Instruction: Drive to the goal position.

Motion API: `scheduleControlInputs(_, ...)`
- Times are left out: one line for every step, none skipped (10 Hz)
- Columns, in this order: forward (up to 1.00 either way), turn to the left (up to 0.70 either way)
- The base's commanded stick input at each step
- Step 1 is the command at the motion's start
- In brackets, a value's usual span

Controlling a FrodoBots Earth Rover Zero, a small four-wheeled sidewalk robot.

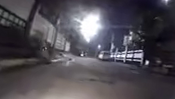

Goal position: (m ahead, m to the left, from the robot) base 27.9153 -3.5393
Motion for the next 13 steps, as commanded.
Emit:
scheduleControlInputs(0.85, 0.03)
scheduleControlInputs(0.85, 0.03)
scheduleControlInputs(0.85, 0.03)
scheduleControlInputs(0.85, 0.03)
scheduleControlInputs(0.85, 0.03)
scheduleControlInputs(0.85, 0.03)
scheduleControlInputs(0.85, 0.03)
scheduleControlInputs(0.85, 0.03)
scheduleControlInputs(0.85, 0.03)
scheduleControlInputs(0.85, 0.03)
scheduleControlInputs(0.85, 0.03)
scheduleControlInputs(0.85, 0.03)
scheduleControlInputs(0.85, 0.03)
